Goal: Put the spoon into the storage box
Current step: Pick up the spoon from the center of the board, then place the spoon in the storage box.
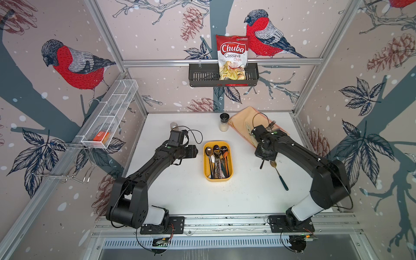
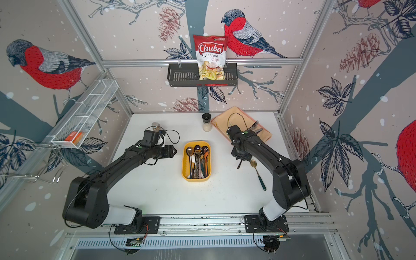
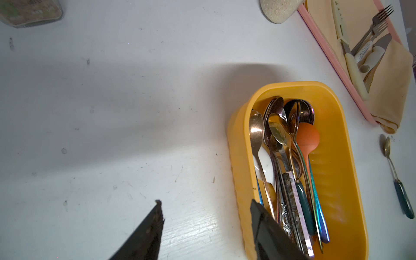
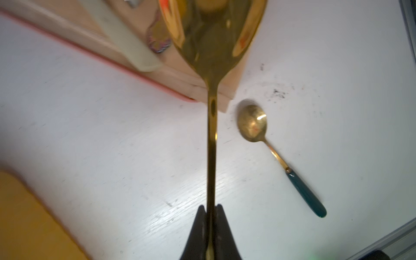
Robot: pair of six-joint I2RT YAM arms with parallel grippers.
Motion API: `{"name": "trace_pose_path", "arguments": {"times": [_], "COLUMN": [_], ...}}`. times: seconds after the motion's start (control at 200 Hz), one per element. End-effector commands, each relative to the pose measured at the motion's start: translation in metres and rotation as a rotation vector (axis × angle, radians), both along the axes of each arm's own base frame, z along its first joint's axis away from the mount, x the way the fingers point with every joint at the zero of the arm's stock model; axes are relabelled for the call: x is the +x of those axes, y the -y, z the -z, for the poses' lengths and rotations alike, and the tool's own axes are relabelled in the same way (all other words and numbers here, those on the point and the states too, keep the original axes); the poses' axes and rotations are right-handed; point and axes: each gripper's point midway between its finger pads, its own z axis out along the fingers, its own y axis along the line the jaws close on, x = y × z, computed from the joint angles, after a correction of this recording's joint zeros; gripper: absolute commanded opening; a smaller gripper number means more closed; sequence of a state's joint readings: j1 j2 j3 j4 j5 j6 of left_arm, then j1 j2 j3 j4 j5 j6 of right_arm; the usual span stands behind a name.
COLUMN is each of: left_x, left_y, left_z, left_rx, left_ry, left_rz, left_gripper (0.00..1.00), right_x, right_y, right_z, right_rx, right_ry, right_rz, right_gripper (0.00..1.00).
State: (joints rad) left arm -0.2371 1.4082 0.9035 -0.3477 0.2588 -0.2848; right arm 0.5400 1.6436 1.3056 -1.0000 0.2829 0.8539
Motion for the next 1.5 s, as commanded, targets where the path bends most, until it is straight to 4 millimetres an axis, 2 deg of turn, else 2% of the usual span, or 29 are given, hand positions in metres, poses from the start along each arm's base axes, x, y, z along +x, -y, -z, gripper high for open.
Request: {"name": "trace_pose_path", "arguments": {"times": [0.0,0.22,0.41,0.525,0.68,0.79,1.011,1.221,1.496], "left_x": [0.0,-0.007,-0.014,-0.016,-0.018,-0.019,-0.021,-0.022,-0.023], "left_y": [-0.003,-0.022,-0.033,-0.035,-0.036,-0.036,-0.036,-0.036,-0.035], "left_z": [0.001,0.01,0.017,0.017,0.017,0.017,0.018,0.018,0.018], "left_rx": [-0.035,-0.055,-0.066,-0.065,-0.067,-0.066,-0.065,-0.069,-0.072], "left_ry": [-0.016,-0.05,-0.076,-0.078,-0.08,-0.084,-0.088,-0.09,-0.092], "left_rz": [-0.024,-0.093,-0.136,-0.146,-0.148,-0.15,-0.153,-0.154,-0.153], "left_gripper": [0.64,0.64,0.64,0.64,0.64,0.64,0.64,0.64,0.64], "right_x": [0.0,0.016,0.015,0.009,0.001,-0.007,-0.023,-0.035,-0.039], "right_y": [-0.023,-0.102,-0.162,-0.19,-0.214,-0.226,-0.234,-0.23,-0.225], "right_z": [-0.005,-0.012,-0.005,0.004,0.018,0.029,0.046,0.06,0.072], "right_rx": [-0.057,-0.027,0.015,0.044,0.085,0.118,0.131,0.116,0.099], "right_ry": [-0.055,-0.055,-0.07,-0.084,-0.098,-0.118,-0.157,-0.194,-0.214], "right_rz": [-0.135,-0.35,-0.487,-0.544,-0.59,-0.616,-0.648,-0.663,-0.663], "right_gripper": [0.04,0.04,0.04,0.04,0.04,0.04,0.04,0.04,0.06]}}
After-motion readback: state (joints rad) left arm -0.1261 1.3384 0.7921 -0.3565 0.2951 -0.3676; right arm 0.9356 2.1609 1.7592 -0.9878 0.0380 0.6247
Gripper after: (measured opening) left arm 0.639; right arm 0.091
